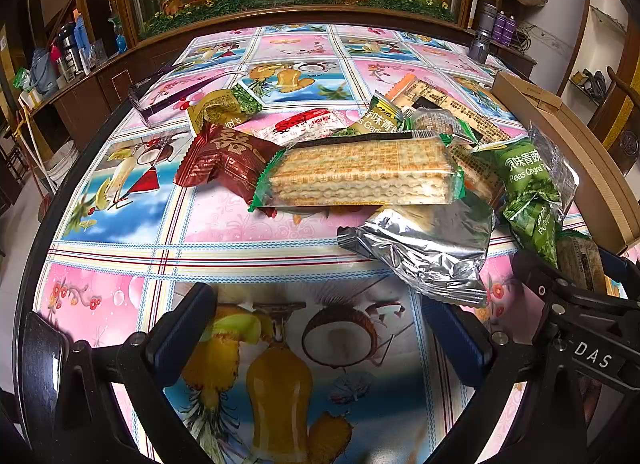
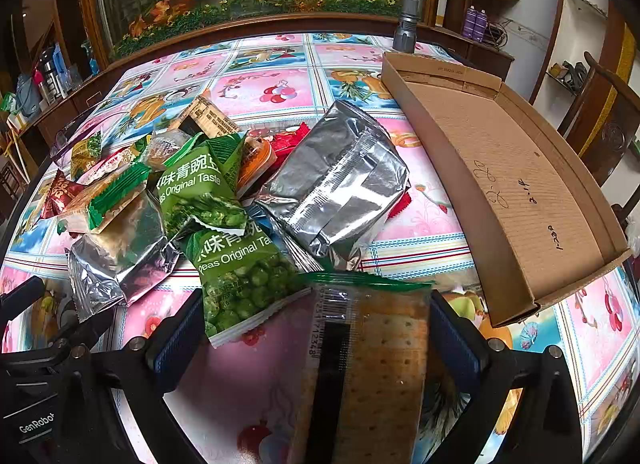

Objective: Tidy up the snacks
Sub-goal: 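Lower the right gripper onto the green-ended cracker pack and close it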

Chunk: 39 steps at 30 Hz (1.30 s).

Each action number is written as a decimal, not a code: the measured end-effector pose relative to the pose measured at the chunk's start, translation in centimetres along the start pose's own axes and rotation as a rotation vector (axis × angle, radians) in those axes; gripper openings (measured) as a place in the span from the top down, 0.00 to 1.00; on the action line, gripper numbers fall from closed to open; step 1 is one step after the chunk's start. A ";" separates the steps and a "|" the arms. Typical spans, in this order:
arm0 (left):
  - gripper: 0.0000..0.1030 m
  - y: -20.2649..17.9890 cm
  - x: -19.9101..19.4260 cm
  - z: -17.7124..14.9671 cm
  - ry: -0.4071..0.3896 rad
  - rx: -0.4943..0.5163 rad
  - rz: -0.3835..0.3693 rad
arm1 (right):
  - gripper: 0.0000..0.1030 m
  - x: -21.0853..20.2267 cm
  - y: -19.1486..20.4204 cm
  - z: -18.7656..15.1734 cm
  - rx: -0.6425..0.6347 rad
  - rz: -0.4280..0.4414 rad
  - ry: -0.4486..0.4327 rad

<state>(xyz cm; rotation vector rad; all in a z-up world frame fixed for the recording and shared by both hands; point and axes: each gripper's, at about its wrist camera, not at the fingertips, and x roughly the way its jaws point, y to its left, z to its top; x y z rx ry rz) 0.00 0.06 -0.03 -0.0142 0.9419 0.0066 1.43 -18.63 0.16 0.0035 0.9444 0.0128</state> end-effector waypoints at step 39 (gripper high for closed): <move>0.28 4.1 -4.7 0.4 -0.195 -0.171 -0.107 | 0.21 -5.0 -3.7 -2.0 -0.254 0.353 0.067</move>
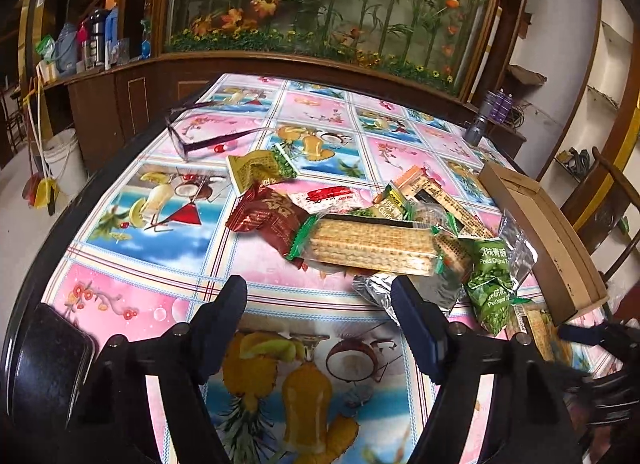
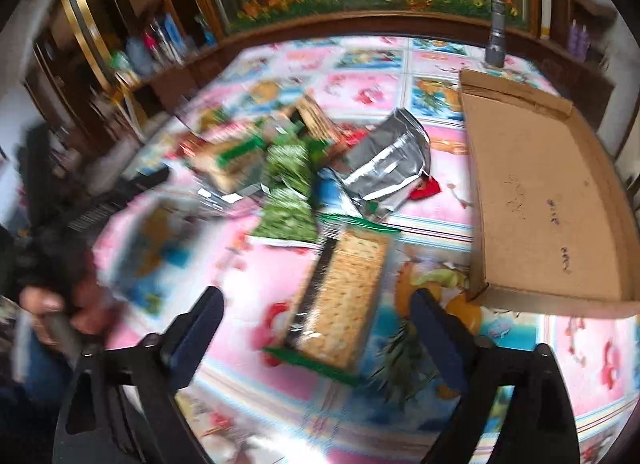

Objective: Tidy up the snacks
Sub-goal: 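Lower the right gripper onto the green-ended cracker pack and close it, then lift the cracker pack with the right gripper while the left gripper grasps another cracker pack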

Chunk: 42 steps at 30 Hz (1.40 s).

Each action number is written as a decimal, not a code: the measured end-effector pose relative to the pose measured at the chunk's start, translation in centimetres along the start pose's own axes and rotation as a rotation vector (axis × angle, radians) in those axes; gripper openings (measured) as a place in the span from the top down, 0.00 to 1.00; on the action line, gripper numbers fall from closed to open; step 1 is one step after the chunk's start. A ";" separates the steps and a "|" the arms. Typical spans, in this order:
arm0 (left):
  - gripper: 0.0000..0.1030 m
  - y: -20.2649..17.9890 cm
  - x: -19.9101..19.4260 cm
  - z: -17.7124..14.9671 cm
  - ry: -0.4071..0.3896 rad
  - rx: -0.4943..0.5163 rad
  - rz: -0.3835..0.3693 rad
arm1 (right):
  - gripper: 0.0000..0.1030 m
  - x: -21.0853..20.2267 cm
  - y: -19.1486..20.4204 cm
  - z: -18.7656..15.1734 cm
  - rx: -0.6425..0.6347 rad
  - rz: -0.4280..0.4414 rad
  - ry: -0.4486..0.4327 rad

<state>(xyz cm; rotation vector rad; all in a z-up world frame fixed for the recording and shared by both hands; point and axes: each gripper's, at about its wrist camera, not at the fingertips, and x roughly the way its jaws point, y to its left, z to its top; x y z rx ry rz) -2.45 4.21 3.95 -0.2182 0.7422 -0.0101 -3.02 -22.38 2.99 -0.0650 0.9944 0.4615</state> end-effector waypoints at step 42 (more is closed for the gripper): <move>0.29 -5.4 10.2 5.2 0.377 -0.237 0.078 | 0.51 0.5 -5.4 11.0 0.167 0.226 -0.357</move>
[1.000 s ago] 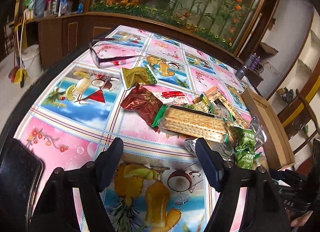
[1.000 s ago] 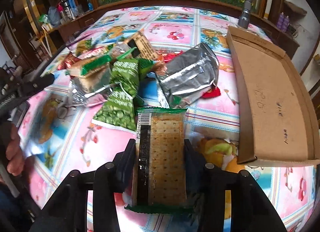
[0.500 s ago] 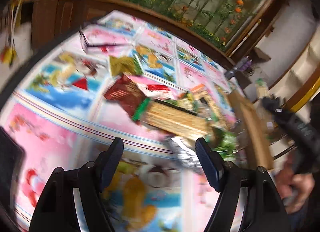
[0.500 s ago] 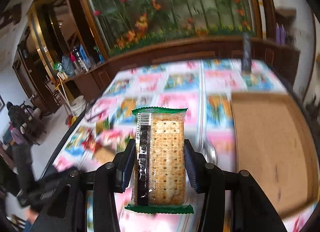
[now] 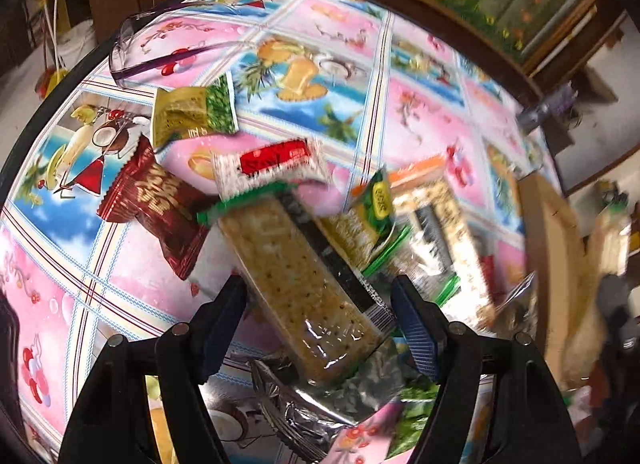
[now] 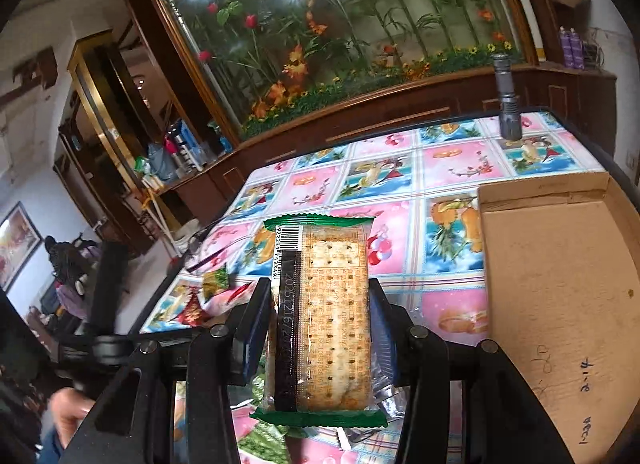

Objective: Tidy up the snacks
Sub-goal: 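Lift the cracker pack with the right gripper while the left gripper grasps another cracker pack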

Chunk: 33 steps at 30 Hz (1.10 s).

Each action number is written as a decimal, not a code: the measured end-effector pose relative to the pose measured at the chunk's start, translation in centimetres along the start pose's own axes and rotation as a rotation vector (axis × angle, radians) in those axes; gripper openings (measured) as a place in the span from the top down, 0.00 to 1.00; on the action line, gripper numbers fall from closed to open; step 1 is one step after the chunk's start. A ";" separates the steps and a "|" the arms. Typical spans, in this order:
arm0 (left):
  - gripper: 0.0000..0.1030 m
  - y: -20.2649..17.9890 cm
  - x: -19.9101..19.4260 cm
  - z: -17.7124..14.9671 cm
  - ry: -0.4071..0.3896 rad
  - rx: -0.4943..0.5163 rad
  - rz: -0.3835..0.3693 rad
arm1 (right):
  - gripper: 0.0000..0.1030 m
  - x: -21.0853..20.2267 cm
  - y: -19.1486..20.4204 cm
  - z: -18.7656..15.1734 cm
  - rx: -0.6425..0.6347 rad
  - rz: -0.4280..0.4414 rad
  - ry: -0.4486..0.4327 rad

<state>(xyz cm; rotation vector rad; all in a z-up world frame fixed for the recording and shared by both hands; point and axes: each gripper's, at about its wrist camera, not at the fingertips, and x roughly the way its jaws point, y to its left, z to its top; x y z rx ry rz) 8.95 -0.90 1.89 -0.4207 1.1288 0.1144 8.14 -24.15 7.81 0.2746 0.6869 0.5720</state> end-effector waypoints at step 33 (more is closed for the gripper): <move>0.57 2.9 -4.0 -2.8 -0.249 0.155 -0.009 | 0.51 0.1 -0.2 -0.3 0.020 0.004 0.009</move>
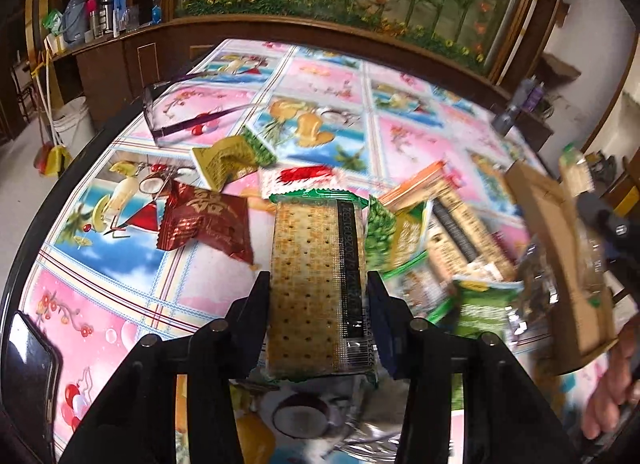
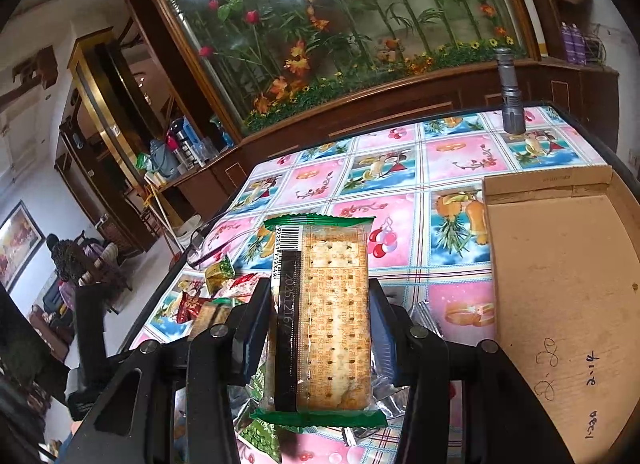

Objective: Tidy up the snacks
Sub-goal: 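Lift the cracker pack with the right gripper while the left gripper grasps another cracker pack, then carry the cracker pack in the right gripper into the cardboard box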

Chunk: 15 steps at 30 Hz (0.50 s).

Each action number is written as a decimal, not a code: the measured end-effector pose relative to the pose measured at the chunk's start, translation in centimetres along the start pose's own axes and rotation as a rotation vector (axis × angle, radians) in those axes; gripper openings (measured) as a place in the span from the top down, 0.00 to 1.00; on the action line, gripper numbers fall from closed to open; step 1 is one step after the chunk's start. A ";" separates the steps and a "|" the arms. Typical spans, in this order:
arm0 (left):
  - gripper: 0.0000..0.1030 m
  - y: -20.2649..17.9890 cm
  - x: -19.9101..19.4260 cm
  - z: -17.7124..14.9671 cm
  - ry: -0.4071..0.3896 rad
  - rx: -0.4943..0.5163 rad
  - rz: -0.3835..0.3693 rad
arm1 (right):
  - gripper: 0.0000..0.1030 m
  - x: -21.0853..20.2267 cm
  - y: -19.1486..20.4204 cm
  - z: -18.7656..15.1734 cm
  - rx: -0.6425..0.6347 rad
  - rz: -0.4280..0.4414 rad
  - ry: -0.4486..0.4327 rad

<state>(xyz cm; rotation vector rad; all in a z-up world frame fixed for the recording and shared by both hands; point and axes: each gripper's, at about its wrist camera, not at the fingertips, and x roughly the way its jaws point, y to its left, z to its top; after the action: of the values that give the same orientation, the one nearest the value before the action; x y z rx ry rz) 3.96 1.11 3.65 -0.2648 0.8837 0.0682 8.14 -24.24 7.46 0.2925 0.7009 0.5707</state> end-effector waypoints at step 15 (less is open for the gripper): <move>0.57 -5.3 -1.9 1.2 -0.032 0.059 -0.103 | 0.52 -1.6 -3.3 1.6 0.094 -0.034 -0.053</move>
<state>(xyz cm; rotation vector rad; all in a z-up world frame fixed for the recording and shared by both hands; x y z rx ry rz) 4.51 -3.57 6.93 -0.2529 0.8375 -0.0492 9.54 -27.93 7.99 0.3817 0.6813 0.4966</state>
